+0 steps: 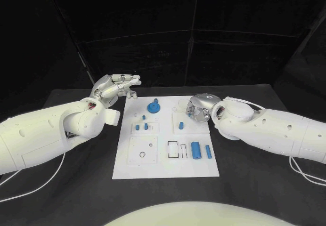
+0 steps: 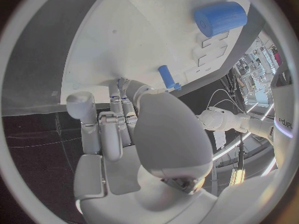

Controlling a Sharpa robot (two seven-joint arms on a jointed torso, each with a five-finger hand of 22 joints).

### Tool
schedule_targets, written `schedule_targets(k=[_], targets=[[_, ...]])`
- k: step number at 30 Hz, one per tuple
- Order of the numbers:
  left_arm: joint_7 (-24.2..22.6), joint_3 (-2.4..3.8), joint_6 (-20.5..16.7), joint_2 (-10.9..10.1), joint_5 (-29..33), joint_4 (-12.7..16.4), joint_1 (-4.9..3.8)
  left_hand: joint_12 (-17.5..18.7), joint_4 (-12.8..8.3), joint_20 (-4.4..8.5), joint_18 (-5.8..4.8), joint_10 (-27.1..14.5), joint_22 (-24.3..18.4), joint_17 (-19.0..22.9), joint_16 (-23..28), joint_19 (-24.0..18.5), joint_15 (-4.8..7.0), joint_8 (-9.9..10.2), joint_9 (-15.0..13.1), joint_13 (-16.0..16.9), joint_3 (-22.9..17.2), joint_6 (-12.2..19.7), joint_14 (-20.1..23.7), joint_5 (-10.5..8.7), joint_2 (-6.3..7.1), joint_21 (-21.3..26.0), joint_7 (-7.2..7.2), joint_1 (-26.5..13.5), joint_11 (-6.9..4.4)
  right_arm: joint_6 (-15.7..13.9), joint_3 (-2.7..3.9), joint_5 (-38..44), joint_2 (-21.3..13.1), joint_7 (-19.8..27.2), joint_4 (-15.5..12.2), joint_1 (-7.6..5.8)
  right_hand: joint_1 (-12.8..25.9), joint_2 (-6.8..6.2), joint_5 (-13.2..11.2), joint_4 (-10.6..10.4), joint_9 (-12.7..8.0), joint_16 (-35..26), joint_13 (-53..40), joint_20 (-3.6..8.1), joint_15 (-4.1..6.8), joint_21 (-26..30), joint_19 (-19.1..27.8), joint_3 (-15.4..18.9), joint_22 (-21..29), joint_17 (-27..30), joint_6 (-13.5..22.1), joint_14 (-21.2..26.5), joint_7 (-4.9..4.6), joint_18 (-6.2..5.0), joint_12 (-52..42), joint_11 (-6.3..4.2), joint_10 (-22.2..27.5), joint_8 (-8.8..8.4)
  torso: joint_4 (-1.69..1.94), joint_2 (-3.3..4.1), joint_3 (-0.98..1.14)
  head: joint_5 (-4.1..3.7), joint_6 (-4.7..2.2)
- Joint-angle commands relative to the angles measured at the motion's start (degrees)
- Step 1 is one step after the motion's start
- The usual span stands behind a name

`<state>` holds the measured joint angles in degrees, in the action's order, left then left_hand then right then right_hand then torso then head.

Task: Assemble the parts on the task board

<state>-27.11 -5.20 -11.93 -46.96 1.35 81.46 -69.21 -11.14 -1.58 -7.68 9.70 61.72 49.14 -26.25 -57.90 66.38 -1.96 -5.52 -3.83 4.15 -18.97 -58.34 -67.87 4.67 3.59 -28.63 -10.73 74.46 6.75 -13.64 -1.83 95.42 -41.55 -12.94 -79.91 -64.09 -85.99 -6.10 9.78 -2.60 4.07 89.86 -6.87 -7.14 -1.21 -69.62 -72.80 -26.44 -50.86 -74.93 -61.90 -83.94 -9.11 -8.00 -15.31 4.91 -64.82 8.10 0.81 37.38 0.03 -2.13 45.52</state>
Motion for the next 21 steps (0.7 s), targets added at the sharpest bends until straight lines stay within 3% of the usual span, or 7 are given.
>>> schedule_targets(k=[1,11,21], targets=[[0.0,0.05,0.8,0.0,0.2,0.0,-0.08,-0.2,-0.2,0.0,0.75,-0.3,0.0,0.1,0.1,-0.4,0.04,0.0,0.0,0.1,0.1,0.6,0.3,0.1,-0.37,0.2,-0.02,0.4,-0.01,-2.2,0.01,-0.1,-0.5,-0.1,-0.9,-0.09,1.1,-0.14,-0.6,-0.2,0.1,0.1,0.1,0.26,0.31,-0.2,-0.2,0.1,-0.1,-15.1,-0.4,-6.1,0.04,0.7,0.2,0.09,-0.3,-0.13,0.04,-0.02,-0.01,-0.05,-0.01],[0.2,0.04,0.9,-0.1,0.2,-0.1,-0.08,-0.3,-0.3,0.0,0.75,-0.4,-0.1,0.1,0.1,-0.3,0.05,0.0,0.0,0.1,0.1,0.6,0.3,0.11,-0.4,0.2,-0.02,0.5,-0.01,-4.3,0.07,-0.7,-2.9,-0.4,-3.6,-0.12,1.5,-0.14,-0.8,-0.3,0.1,0.1,0.1,0.28,0.34,-0.2,-0.2,0.2,-0.1,-15.1,-0.5,-6.1,0.1,0.71,0.2,0.05,-0.4,-0.15,0.12,-0.02,-0.09,-0.16,-0.11],[0.2,0.04,0.9,-0.2,0.2,-0.1,-0.08,-0.4,-0.4,0.0,0.75,-0.4,-0.1,0.1,0.1,-0.3,0.04,0.0,0.0,0.1,0.1,0.6,0.4,0.11,-0.4,0.3,-0.05,0.6,0.01,-7.1,0.29,-2.2,-6.4,-0.5,-9.5,-0.21,1.5,-0.07,-0.7,-0.1,0.1,0.1,0.2,0.31,0.39,-0.4,-0.4,0.0,-0.5,-15.1,-0.5,-6.1,0.16,0.76,0.3,-0.02,-0.4,-0.18,0.15,-0.04,-0.1,0.03,-0.16]])
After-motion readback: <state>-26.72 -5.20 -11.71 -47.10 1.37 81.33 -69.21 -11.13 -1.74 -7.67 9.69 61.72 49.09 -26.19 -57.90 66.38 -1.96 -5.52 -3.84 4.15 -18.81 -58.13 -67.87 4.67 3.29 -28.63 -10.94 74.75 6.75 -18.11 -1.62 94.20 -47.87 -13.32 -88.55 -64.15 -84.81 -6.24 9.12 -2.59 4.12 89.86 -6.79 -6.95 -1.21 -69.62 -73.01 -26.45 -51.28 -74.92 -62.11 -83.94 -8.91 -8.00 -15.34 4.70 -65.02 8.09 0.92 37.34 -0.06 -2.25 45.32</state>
